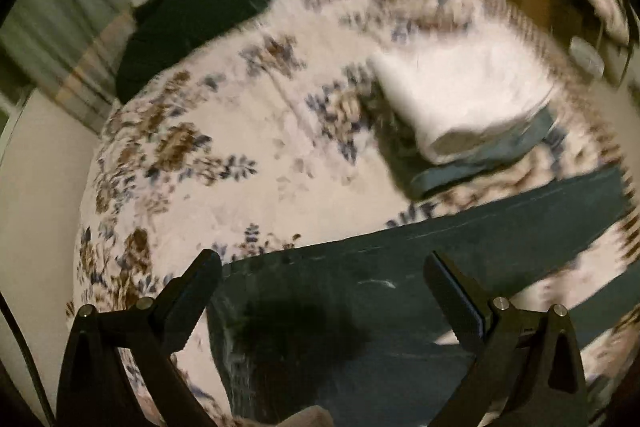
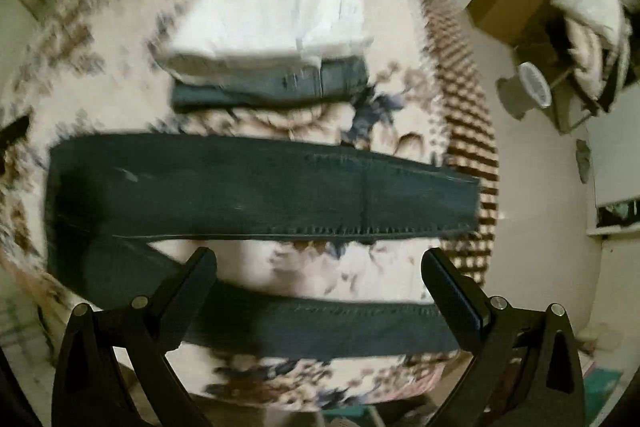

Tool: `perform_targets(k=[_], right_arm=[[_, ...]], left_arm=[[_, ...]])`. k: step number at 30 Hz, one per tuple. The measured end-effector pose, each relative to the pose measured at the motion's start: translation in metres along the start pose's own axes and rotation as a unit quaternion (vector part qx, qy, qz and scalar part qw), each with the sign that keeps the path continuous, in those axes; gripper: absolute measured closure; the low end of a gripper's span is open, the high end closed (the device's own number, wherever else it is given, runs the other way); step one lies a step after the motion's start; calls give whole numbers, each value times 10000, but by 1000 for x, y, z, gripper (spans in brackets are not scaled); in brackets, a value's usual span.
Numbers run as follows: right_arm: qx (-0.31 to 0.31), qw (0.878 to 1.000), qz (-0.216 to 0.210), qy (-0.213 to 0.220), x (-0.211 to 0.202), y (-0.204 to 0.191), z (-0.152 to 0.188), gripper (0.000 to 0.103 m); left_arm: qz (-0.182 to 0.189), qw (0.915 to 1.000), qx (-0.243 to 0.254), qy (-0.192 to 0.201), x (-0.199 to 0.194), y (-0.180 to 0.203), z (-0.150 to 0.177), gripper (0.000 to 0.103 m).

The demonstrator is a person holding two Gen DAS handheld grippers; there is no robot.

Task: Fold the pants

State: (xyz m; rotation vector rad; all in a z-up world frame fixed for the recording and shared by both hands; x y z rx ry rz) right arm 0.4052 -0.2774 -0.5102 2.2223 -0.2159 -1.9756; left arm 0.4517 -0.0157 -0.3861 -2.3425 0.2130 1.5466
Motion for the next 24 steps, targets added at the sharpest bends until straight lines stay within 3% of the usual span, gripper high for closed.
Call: perform_targets(k=[4,7,11,14,16,18,19,21,23,24], right_arm=[[-564,9967,141,-557,112,-5,-31,0],[-1034,9894,285,-981,190,-9,-48,0],[-1905,9728,601,-1174,258,-21,-63,1],[-2426,9621,520,-1133,283,-31,-69,2],[-2596,9591,334,-1082,291,-34,-70,12],[-2574,9601,65,-1092,295,-32,-71,31],[-2530,9614,-59,-1081,294,-31,-71,38],[-2299,9678,-304,-978,289,-23,-69,70],[-2159,9723,-372,-819,283,-16,-66,87],[-2120,9740,-364,-707,280,-12,-63,91]], left_arm=[[257,9944,519,-883,106,22,1,2],[530,9822,958,-1525,175,41,12,11],[775,9656,1513,-1970,220,60,22,11],[990,9572,1668,-2146,235,68,22,9],[1104,9540,1697,-2212,238,69,22,9],[1220,9530,1703,-2186,234,70,22,11],[1298,9531,1720,-2125,231,71,23,21],[1540,9517,1750,-1997,217,73,27,44],[1504,9540,1847,-1823,200,78,31,72],[1454,9563,1839,-1749,194,78,32,78]])
Point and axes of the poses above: each gripper's, at about its wrist camera, not at the fingertips, and x roughly the way its jaws point, y to its right, z to its underside, the point moved 3 cm from there along x, roughly the way its jaws point, and after that the axes turned 6 degrees about z, right-handed, at the moved point
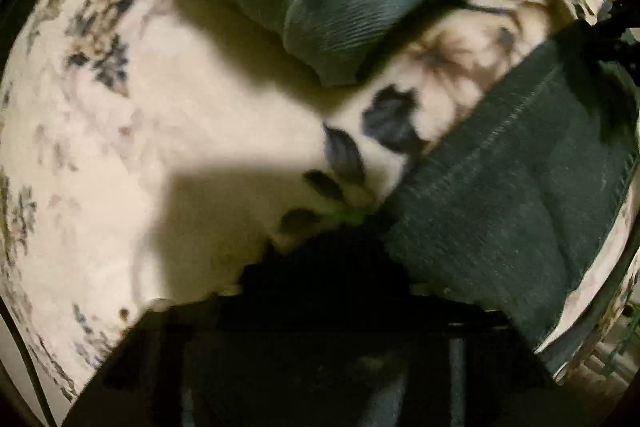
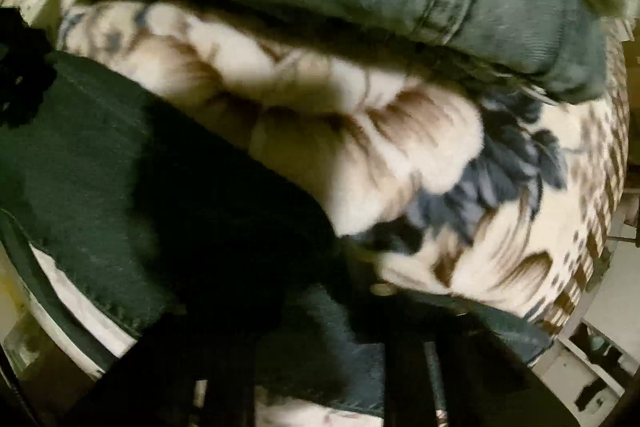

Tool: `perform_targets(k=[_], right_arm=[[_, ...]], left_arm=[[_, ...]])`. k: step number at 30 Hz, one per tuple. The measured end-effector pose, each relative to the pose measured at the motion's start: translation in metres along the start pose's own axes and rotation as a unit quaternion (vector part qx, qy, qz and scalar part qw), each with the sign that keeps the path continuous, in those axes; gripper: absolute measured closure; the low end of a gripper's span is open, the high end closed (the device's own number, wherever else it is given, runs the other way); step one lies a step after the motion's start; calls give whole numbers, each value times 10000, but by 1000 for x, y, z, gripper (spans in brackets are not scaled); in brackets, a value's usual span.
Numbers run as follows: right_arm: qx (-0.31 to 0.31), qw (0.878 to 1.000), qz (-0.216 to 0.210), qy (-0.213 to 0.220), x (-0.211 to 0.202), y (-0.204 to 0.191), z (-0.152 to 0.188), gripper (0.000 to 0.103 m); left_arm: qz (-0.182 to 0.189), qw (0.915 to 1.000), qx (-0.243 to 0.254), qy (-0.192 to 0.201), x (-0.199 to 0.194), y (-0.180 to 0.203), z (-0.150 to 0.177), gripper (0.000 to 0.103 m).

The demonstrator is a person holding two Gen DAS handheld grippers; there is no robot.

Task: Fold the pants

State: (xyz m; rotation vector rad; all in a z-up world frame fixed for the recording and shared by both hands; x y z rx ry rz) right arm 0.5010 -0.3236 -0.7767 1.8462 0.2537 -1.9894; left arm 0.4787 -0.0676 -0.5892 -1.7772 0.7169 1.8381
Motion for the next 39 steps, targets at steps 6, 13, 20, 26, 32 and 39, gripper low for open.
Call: perform_targets(k=[6,13,20,26,32,39], right_arm=[[470,9970,46,618,-24,24,35,96],[1064,9851,15,1352,-92,42,75,96],[1591,9780,-176,1340,-136,-56,189,96],[1855,9796,-501,585,-86,-124,268,96],[2064,9749,-829,16,-34,-135,289,91],[2533,9541,-1577,235,-95,-119,314,24]], left_arm=[[-130,9958,-496,756,-58,11,29,97],[-218,9751,-1348,1748,-138,46,102,98],[194,9466,-2768,1640,-121,102,205,98],[515,9262,-3624,907,-30,128,249,98],[423,9291,-3629,574,9,134,258,94],[329,9157,-3943,704,-38,146,281,50]])
Point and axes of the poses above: each gripper's, at about its wrist camera, not at the fingertips, and x roughly the way its jaws point, y to its right, z to its underside, the point moved 3 cm from there along x, roughly the way its jaws point, and after that the axes turned 6 degrees about z, right-handed, at the moved point
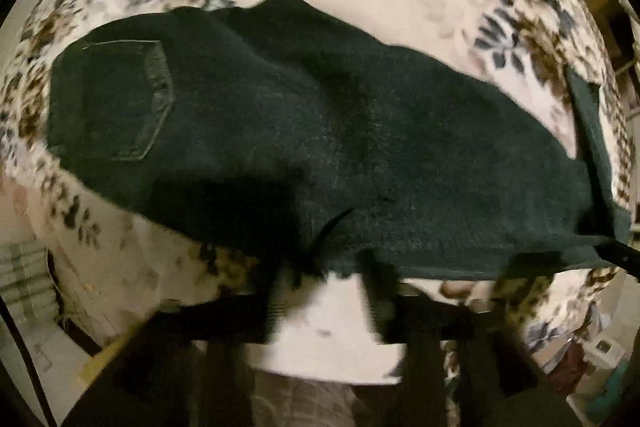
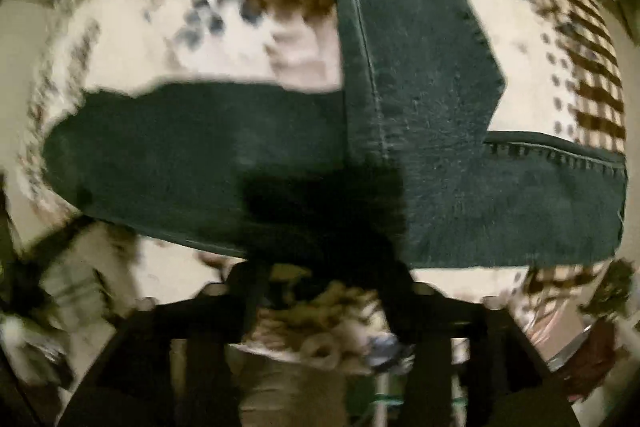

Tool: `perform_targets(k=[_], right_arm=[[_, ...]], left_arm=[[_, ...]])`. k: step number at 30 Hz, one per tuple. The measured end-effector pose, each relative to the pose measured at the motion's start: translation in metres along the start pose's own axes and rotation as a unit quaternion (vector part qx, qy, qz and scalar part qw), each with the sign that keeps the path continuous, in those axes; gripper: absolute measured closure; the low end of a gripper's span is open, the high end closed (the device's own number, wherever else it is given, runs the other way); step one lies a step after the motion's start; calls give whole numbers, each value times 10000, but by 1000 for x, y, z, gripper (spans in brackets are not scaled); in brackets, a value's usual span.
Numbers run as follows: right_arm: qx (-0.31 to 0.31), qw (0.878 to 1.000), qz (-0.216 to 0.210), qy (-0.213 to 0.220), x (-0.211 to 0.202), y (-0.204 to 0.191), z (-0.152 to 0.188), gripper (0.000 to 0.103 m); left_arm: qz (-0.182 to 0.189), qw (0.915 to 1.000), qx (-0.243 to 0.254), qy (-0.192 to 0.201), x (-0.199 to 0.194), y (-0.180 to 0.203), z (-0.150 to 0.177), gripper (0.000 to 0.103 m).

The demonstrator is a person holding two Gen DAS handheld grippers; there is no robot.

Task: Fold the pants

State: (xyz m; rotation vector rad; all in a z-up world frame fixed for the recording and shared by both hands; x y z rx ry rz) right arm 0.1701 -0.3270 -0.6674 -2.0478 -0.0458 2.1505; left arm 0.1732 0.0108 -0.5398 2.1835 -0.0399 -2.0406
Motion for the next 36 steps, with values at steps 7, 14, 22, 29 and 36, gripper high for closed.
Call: perform_targets(k=[7,14,22,29,36], right_arm=[[570,9981,45,231,-41,16,-46,3],[674,9936,845,323,16,24,-152,7],[2057,9692,850,1053,-33,107,-92,96],[4750,8672,-1145,961,-17,241,44,63],[5402,8056,-2150,1137,23,262,70,52]], left_arm=[[-247,9990,-146,344,-7,20,-13,11],[-501,9973,238,483,6,74,-55,11],[-234,9965,631,489,19,125,-62,11],[-13,9949,973,253,36,170,-41,11],[-31,9910,1333,88,53,194,-30,11]])
Point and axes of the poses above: each gripper's, at about its wrist camera, not at the fingertips, and x roughly the way its jaws point, y to its right, z to its underside, the point moved 3 cm from there along x, roughly the way its jaws point, and after that the axes turned 6 degrees about z, right-handed, at the moved point
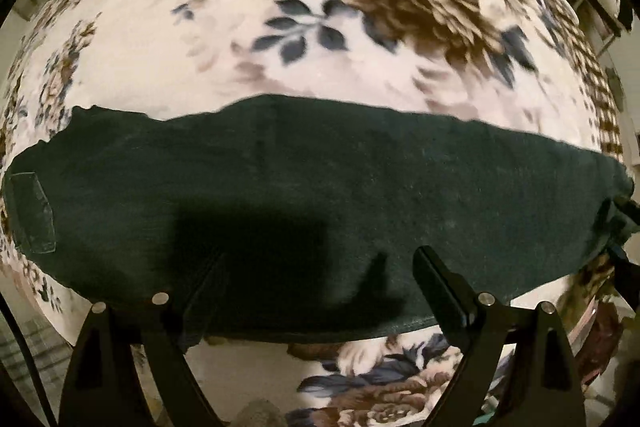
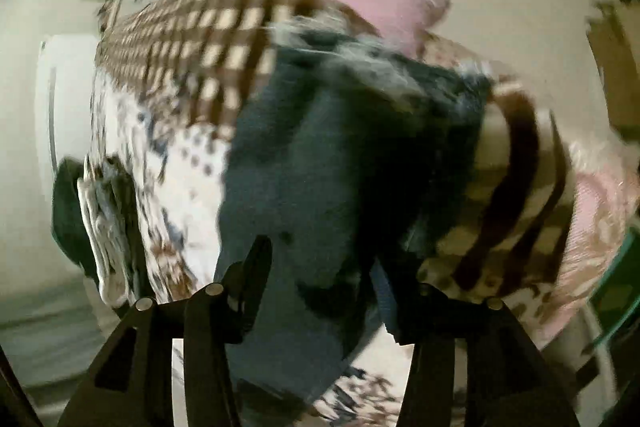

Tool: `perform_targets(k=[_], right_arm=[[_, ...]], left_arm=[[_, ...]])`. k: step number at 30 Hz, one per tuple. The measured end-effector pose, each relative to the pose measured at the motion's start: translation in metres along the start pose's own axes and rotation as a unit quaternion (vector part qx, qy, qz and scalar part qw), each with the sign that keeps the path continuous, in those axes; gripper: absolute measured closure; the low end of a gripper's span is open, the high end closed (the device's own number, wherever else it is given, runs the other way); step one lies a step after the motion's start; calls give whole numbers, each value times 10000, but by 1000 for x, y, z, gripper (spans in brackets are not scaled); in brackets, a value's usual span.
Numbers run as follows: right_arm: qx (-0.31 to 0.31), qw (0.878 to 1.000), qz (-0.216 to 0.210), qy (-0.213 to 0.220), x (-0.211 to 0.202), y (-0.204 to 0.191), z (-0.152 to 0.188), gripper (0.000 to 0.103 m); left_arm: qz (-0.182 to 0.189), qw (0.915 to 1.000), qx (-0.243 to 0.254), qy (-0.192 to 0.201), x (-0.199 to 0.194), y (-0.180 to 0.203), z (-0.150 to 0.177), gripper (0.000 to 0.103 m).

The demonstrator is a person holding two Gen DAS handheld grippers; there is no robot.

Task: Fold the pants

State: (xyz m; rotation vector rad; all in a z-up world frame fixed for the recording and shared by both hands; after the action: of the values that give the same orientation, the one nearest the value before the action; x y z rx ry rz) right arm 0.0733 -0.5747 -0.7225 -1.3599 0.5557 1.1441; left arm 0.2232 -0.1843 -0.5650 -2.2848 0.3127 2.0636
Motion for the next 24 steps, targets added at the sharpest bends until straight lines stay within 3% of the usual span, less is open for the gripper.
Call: perform_targets(k=[1,2,5,7,9,11,13,14,15,17,19,22,24], right_arm=[[104,9999,-7,44,2,3,0,57],[142,9998,26,165,1,4,-4,98],[-428,9959,-77,790,-25,-15,-2,99],[-919,9880,326,1194,-41,-27,-3,99],[-873,9908,526,893,-26,-18,-14,97],[-784,9923,920,278,-6,-2,-25,83],[-945,9911,908,222,-6,-7,-22,60],[-1109,9891,923,278,-14,-15,-15,32],[-1234,9869,990,318,-21,-22,-5,11],[-1424,9824,1107,477,-37,-33,20,10],[-1490,9818,1122,364,-39,-43,51,10],[-1635,9821,889,-295,-12,-55,127,10],[-1658,9801,665,-872,18,-59,179,13]], left_arm=[[-3,10000,14,-22,1,1,1,11],[-22,10000,26,-40,2,2,0,11],[-20,10000,55,2,-3,1,-2,12],[-48,9999,86,44,-5,3,-1,11],[-86,9999,57,55,-6,-2,-1,11],[-83,9999,-15,57,-6,-10,1,11],[-83,9999,-119,92,-9,-22,4,11],[-33,9997,-233,116,-12,-32,7,11],[-20,9994,-306,138,-14,-43,9,11],[31,9983,-556,198,-23,-70,17,11],[34,9951,-956,257,-35,-113,28,11],[-40,9867,-1596,308,-49,-187,48,11],[-246,9752,-2165,383,-59,-257,67,11]])
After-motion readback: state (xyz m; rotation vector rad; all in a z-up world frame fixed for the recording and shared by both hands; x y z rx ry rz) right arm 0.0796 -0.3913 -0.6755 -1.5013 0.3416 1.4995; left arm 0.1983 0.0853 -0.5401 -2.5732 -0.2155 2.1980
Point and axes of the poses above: each gripper's, at about its wrist camera, not at the fingertips, and x roughly the way its jaws point, y to its right, z to its underside, the point moved 3 cm from there along x, roughly the way its jaws point, and after that the axes turned 6 degrees about z, right-handed, at the moved point
